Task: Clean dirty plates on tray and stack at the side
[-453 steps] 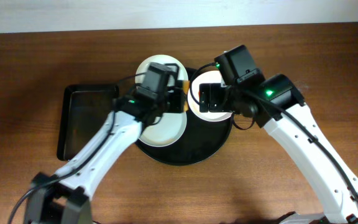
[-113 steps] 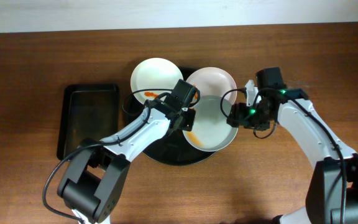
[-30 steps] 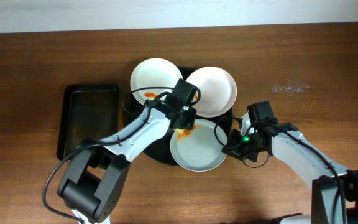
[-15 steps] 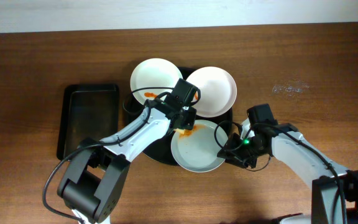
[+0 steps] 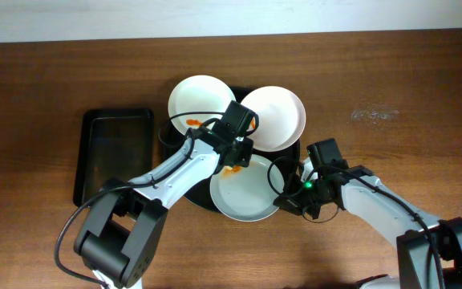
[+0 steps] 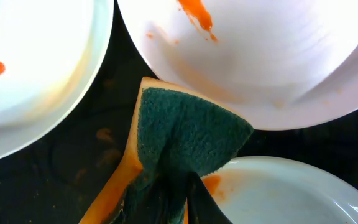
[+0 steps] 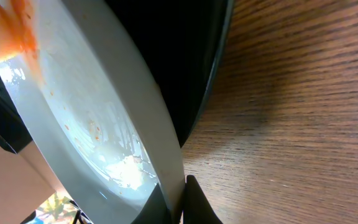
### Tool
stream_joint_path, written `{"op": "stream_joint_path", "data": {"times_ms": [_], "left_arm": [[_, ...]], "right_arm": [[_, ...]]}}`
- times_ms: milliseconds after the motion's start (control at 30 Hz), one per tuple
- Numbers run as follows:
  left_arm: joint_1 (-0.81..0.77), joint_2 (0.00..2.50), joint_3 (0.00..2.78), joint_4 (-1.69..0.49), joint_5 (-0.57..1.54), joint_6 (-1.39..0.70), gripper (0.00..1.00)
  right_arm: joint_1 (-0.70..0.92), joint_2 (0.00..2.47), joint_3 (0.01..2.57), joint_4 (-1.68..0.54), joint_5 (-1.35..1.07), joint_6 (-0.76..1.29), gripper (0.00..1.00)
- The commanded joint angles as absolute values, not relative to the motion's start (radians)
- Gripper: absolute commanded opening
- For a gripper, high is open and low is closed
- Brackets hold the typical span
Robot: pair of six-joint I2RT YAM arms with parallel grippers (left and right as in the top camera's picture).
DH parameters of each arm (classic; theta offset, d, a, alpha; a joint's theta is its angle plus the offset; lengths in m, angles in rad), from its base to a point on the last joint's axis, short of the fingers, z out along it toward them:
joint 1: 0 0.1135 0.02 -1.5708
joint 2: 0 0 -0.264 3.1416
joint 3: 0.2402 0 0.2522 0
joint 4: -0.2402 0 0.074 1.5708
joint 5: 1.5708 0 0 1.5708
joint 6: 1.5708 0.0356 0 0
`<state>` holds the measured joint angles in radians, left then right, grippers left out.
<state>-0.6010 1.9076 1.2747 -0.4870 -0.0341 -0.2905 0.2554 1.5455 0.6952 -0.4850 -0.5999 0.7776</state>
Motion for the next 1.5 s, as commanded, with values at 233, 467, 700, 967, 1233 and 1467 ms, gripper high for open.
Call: {"op": "stream_joint_path", "data": {"times_ms": [233,467,700,967,1233,1467], "left_arm": [[-0.601,1.872,1.311,-0.492,-0.019,-0.244,0.09],[-0.601,1.663,1.323,-0.518,0.093,-0.244,0.10],[-0.601,1.647,1.323,-0.577,0.113,-0.244,0.07],[-0.546,1.713,1.323,-0.638,-0.048,-0.240,0.22],[-0.532,1.840,1.323,-0.626,-0.051,-0.229,0.60],[-0.532,1.967,1.323,-0.626,-0.121,-0.229,0.56]], "right_arm": [[0.261,1.287,0.702,-0.490,-0.521,0.719,0.04],[0.261,1.217,0.741,-0.550,-0.420,0.441,0.04],[0.262,1.219,0.983,-0.870,-0.112,0.239,0.04],[0.262,1.243,1.067,-0.933,0.020,0.239,0.04],[0.262,1.325,1.067,-0.932,0.022,0.239,0.04],[0.261,1.325,1.068,-0.939,0.065,0.239,0.04]]}}
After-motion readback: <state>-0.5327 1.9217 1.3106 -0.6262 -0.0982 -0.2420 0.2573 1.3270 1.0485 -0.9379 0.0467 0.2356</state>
